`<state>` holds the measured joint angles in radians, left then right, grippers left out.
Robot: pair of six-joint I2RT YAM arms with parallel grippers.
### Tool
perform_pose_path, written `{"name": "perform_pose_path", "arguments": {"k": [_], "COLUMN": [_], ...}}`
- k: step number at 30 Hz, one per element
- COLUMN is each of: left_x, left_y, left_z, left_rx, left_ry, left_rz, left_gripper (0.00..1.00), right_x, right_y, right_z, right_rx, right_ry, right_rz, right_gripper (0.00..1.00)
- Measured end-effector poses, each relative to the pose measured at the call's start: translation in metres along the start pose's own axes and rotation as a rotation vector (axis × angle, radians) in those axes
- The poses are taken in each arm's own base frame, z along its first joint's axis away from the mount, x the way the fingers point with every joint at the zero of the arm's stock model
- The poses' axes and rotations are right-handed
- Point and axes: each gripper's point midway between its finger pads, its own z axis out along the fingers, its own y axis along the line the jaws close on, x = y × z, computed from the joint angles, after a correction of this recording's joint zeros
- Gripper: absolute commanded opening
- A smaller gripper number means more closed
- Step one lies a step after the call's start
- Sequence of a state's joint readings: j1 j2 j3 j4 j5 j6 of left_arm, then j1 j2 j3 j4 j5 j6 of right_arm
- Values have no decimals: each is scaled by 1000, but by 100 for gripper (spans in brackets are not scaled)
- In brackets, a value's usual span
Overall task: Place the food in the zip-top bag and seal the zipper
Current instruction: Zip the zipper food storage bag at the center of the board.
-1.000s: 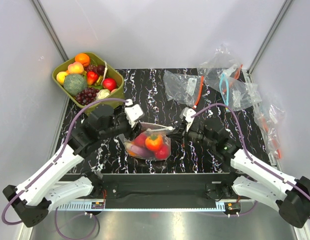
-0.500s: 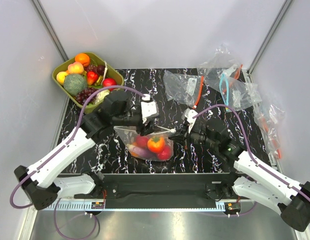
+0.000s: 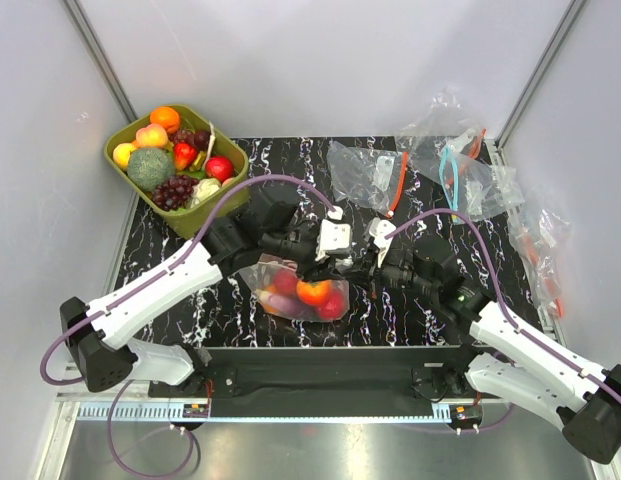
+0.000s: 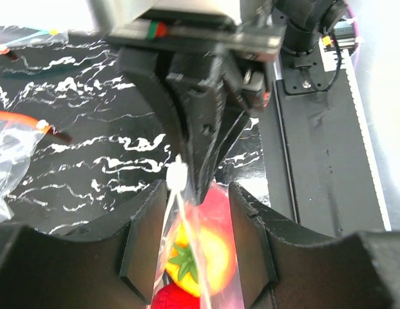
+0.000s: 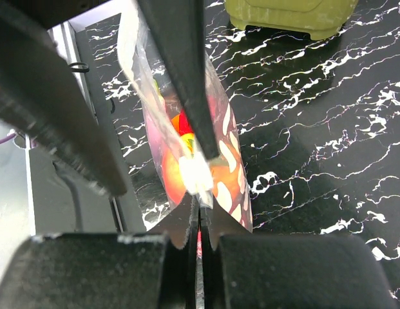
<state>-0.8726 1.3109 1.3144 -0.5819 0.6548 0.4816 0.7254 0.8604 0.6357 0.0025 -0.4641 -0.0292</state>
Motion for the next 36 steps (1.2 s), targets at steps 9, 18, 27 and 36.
{"name": "perform_pose_path", "arguments": {"k": [9, 18, 27, 36], "left_x": [0, 4, 1, -6], "left_y": [-3, 6, 9, 7], "left_z": [9, 13, 12, 5], "left_rx": [6, -24, -38, -57], "left_ry": [10, 37, 56, 43], "left_rz": [11, -3, 11, 44], "left_gripper": [37, 19, 0, 0], "right_x": [0, 0, -7, -16], "right_y": [2, 6, 8, 10], "right_z": [0, 0, -5, -10], "right_rx": [-10, -32, -31, -25], "right_ry": [0, 0, -25, -57], "right_rz": [0, -1, -12, -20], "right_gripper": [0, 0, 0, 0]}}
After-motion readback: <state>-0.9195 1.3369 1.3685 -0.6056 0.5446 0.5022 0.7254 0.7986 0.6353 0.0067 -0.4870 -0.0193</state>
